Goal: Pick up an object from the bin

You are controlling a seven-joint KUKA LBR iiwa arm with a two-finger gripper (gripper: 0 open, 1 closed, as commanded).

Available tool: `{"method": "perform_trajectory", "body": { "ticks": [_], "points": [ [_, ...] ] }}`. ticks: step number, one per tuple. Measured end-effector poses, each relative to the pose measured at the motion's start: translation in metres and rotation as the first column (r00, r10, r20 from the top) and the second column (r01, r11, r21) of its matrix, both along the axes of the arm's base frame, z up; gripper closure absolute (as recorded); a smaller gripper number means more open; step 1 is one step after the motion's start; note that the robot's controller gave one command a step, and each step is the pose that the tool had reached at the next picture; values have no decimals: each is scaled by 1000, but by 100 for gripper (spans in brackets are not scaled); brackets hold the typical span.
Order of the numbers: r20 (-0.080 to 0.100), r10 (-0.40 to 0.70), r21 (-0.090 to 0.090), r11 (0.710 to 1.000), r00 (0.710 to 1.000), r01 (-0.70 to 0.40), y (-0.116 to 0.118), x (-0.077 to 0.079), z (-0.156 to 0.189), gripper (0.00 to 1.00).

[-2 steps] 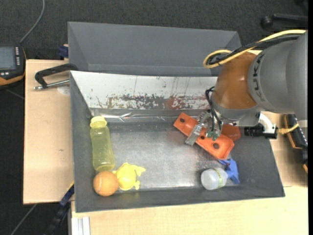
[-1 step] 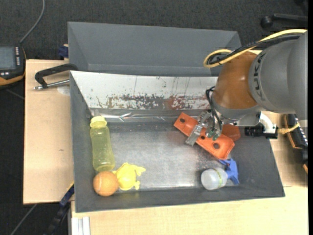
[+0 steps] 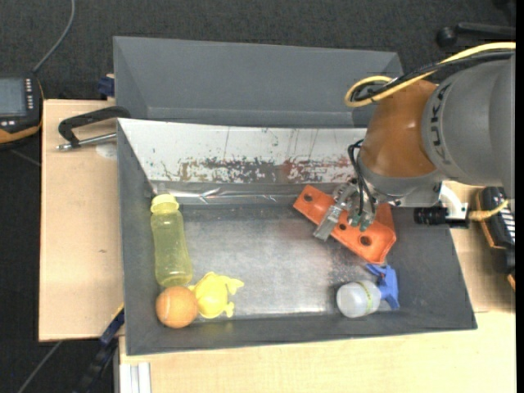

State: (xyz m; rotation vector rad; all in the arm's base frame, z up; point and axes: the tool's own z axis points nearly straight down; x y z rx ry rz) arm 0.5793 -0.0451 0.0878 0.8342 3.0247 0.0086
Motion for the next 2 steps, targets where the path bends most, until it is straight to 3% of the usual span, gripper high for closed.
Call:
{"method": "perform_trajectory", "body": {
  "ticks": [1, 2],
  "points": [
    [9, 0, 0, 1000, 1000, 0, 0, 2, 19, 100],
    [5, 0, 0, 1000, 1000, 0, 0, 1, 32, 100]
  ]
}}
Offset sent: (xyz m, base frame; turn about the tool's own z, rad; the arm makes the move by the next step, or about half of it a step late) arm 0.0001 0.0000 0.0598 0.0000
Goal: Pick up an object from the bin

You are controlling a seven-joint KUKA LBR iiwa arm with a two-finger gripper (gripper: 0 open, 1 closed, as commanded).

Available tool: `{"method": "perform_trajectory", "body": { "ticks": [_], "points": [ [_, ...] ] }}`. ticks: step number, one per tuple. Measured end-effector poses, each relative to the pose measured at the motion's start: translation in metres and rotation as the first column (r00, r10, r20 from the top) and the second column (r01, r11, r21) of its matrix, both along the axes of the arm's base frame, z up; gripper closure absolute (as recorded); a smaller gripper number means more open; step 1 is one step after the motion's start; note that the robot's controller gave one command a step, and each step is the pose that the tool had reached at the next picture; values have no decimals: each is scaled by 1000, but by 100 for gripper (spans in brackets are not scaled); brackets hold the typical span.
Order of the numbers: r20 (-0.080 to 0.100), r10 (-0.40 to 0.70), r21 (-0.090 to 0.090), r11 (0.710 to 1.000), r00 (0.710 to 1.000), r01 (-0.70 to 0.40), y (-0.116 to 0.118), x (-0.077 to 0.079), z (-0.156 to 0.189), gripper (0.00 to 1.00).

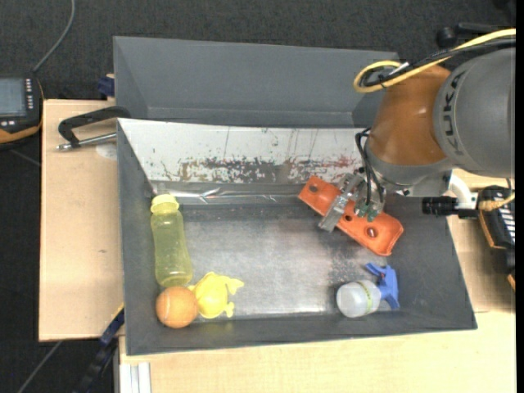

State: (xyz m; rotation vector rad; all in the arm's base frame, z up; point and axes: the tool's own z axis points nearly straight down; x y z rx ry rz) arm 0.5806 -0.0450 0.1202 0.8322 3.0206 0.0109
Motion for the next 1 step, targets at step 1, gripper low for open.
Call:
{"method": "perform_trajectory", "body": {
  "ticks": [1],
  "points": [
    [1, 0, 0, 1000, 1000, 0, 0, 0, 13, 100]
  ]
}}
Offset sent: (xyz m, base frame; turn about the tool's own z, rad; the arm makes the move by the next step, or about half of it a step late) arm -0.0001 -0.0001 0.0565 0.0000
